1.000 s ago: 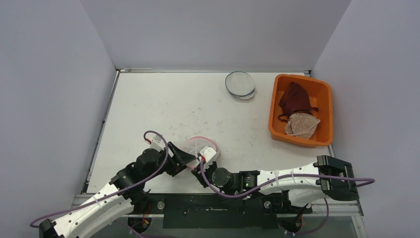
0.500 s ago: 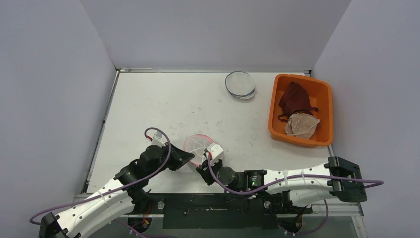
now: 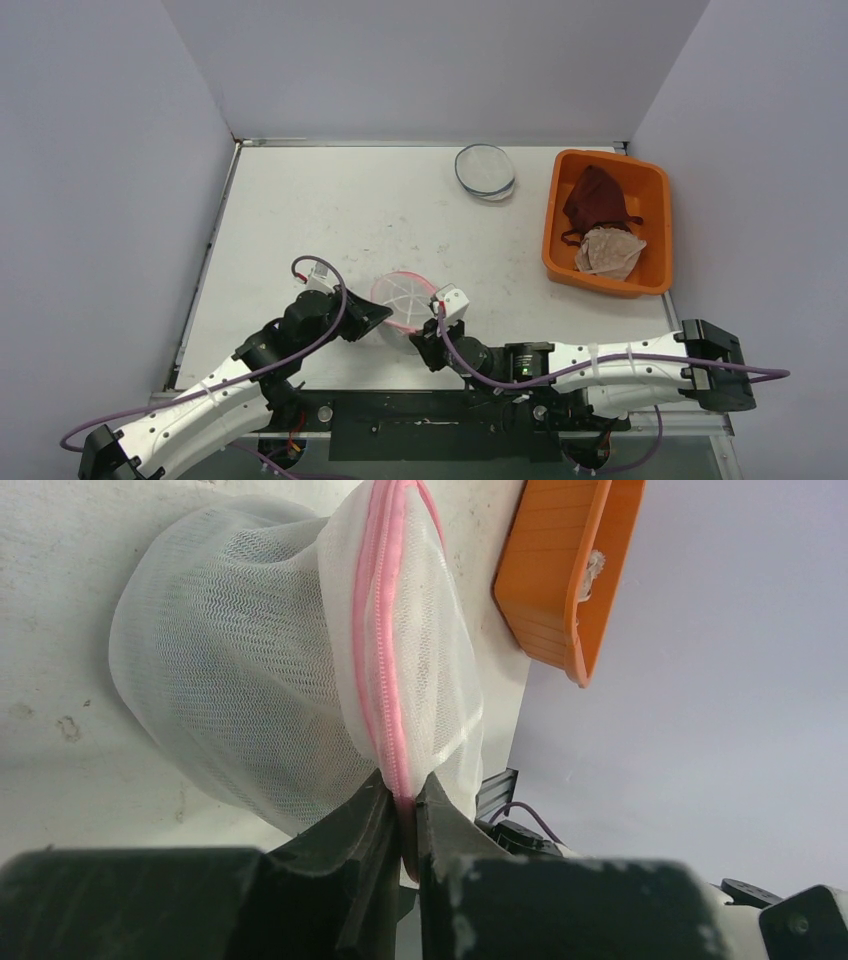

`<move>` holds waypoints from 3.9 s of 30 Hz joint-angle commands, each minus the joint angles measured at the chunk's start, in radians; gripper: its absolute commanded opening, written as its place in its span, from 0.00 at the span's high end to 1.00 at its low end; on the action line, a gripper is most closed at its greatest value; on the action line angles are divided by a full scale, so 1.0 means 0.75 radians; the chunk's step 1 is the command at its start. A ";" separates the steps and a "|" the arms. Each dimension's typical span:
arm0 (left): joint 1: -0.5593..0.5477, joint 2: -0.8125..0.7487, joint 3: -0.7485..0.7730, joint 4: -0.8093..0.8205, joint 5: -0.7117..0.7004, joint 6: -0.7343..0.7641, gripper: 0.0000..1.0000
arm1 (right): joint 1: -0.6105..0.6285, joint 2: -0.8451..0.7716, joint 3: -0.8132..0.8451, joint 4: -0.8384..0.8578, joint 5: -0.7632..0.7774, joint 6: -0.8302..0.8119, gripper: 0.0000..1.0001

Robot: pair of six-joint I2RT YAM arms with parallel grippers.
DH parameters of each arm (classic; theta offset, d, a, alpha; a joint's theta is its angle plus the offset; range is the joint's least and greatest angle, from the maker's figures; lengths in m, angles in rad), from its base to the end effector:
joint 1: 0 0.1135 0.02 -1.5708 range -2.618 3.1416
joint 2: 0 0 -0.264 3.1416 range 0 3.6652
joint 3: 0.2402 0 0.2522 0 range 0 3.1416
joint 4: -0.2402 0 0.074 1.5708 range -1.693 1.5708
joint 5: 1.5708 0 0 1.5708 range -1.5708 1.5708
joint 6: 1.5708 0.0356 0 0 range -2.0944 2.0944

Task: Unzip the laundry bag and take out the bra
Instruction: Unzip the laundry bag at the center of the board, then open the laundry bag at the center of the board.

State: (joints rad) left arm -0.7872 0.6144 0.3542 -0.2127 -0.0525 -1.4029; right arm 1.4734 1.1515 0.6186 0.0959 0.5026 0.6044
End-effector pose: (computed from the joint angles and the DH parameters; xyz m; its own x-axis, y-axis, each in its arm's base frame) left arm 0.1100 -0.1077 0.2107 -0.7187 -0.6737 -0.1723 -0.2042 0.4414 -0.8737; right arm 0.0413 0.2465 0.2373 -0.5054 -0.0513 -0.8614 -0.6593 0.6669 0.3471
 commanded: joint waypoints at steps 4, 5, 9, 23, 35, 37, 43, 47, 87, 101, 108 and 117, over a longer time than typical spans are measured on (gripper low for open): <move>0.029 -0.007 0.039 -0.013 -0.103 0.031 1.00 | 0.000 -0.125 -0.071 -0.067 0.116 0.066 0.95; 0.029 -0.007 0.041 -0.013 -0.102 0.033 1.00 | -0.002 -0.131 -0.077 -0.072 0.120 0.070 0.95; 0.029 -0.005 0.037 -0.008 -0.095 0.037 1.00 | -0.005 -0.149 -0.093 -0.082 0.135 0.079 0.95; 0.029 0.024 -0.020 0.089 -0.055 0.040 1.00 | -0.015 -0.167 -0.135 -0.093 0.162 0.120 0.95; -0.030 0.113 -0.107 0.380 -0.085 0.046 1.00 | -0.010 -0.217 -0.156 -0.087 0.130 0.204 0.69; -0.047 0.116 -0.096 0.390 -0.116 0.066 1.00 | -0.009 -0.247 -0.172 -0.074 0.126 0.236 0.49; -0.076 0.132 -0.110 0.472 -0.180 0.084 1.00 | -0.009 -0.372 -0.222 -0.039 0.125 0.360 0.08; -0.103 0.141 -0.129 0.501 -0.248 0.102 1.00 | -0.009 -0.494 -0.310 0.010 0.180 0.529 0.00; -0.406 0.257 -0.268 0.844 -0.658 0.175 1.00 | -0.276 0.048 -0.474 0.738 0.031 1.205 0.26; -0.474 0.161 -0.288 0.785 -0.842 0.165 1.00 | -0.236 0.003 -0.479 0.609 0.044 1.298 0.07; -0.476 0.135 -0.266 0.773 -0.891 0.183 1.00 | -0.216 -0.012 -0.510 0.656 0.075 1.308 0.11; -0.512 0.196 -0.298 0.837 -0.874 0.161 1.00 | -0.387 0.217 -0.504 0.991 -0.148 1.250 0.30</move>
State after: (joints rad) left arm -1.1534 0.7429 0.1326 0.3641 -0.6849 -1.2888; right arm 1.2247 1.2366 0.2317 0.6582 0.4755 1.5570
